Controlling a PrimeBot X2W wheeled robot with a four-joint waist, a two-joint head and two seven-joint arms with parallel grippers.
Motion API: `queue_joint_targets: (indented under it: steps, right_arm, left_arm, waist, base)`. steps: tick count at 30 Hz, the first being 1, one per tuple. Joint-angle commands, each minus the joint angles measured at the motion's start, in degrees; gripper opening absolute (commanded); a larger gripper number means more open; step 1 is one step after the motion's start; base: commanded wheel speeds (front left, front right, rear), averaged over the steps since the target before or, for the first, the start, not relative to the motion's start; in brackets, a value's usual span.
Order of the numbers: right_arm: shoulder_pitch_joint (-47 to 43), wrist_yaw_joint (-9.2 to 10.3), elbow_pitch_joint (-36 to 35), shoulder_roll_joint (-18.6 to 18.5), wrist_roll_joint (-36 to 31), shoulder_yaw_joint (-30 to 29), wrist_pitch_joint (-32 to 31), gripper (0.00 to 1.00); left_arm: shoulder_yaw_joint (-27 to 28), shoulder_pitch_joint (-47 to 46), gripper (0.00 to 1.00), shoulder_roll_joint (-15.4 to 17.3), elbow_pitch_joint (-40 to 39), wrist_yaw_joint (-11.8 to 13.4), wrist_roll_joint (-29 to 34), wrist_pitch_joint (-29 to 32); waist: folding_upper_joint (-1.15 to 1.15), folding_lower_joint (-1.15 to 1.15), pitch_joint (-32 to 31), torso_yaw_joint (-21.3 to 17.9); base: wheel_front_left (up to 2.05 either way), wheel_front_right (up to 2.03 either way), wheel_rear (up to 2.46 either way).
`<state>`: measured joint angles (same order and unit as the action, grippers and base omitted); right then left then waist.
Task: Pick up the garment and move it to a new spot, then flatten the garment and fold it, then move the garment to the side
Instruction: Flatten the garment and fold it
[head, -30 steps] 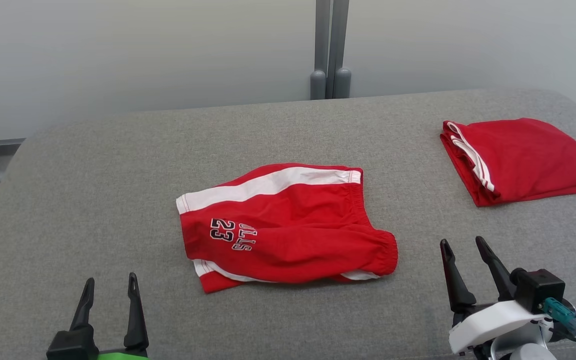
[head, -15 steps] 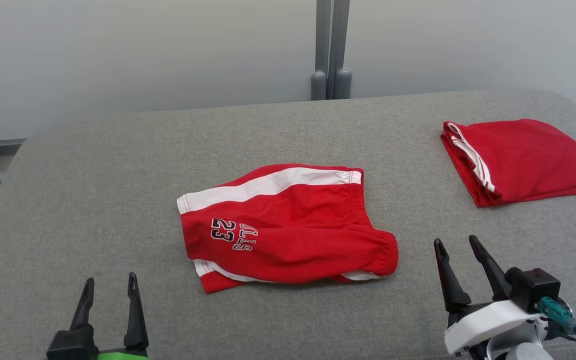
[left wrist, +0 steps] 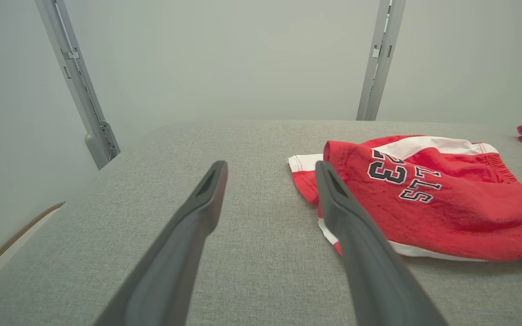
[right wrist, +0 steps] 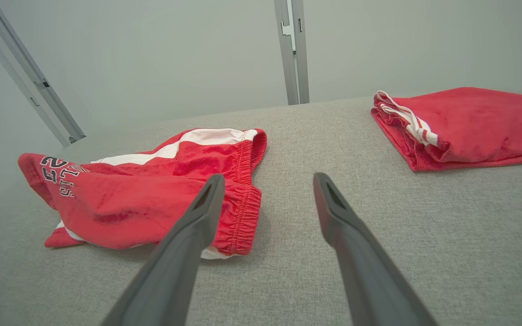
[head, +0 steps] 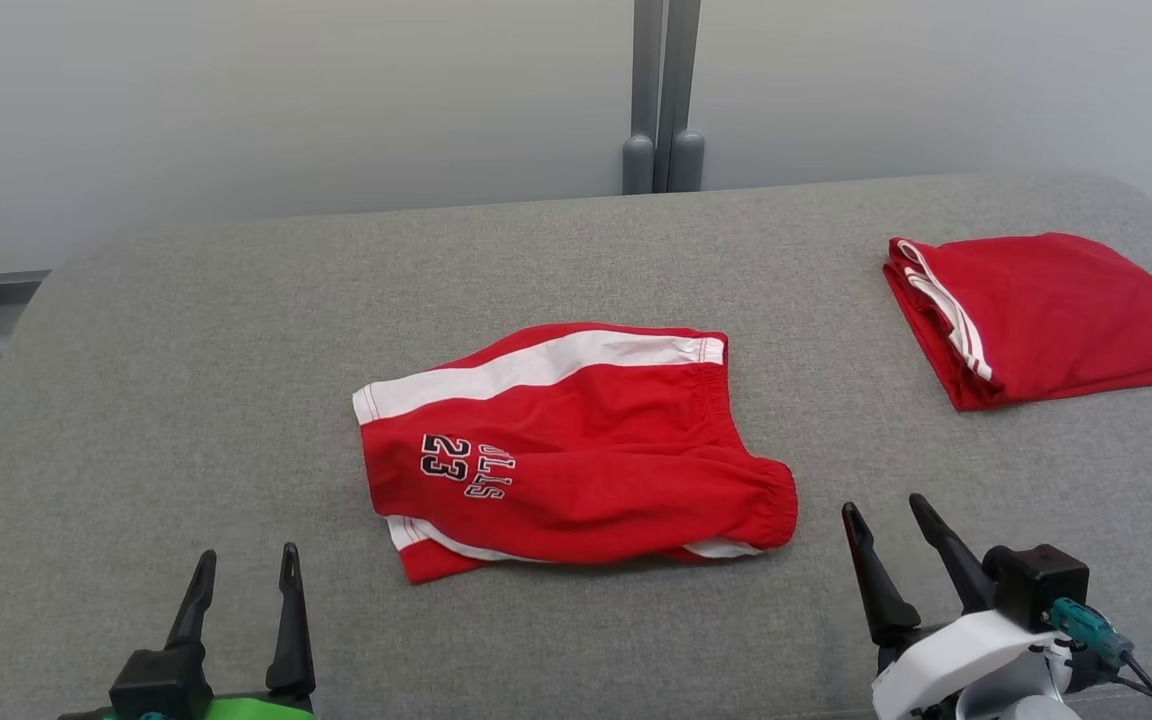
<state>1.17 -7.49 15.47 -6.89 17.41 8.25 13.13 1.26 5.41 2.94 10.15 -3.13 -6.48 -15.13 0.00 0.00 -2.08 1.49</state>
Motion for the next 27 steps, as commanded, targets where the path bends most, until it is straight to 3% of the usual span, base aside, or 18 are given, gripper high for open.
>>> queue_joint_targets:
  steps: [1, 12, 27]
  right_arm:
    - [0.6, 0.0, 0.5, -0.5, 0.9, 0.8, -0.3, 1.0]
    - [5.3, 0.0, 8.9, -2.4, 3.6, 7.8, -0.9, 1.0]
    - [18.2, 0.0, 23.8, -1.9, 7.4, 20.0, 1.3, 1.0]
  left_arm:
    - [-0.2, -1.3, 1.0, 0.2, 0.9, -0.9, -0.7, 0.0]
    - [-5.1, -8.4, 1.0, 2.0, 14.3, -4.2, -4.2, 0.1]
    - [-17.0, -21.5, 1.0, 5.5, 29.3, -4.4, -13.2, 0.0]
  waist:
    - [0.0, 0.0, 0.3, 0.0]
    - [0.0, 0.0, 3.3, -0.2]
    - [0.0, 0.0, 9.9, -1.6]
  base:
    - [0.0, 0.0, 0.0]
    - [0.0, 0.0, 0.0]
    - [0.0, 0.0, 0.0]
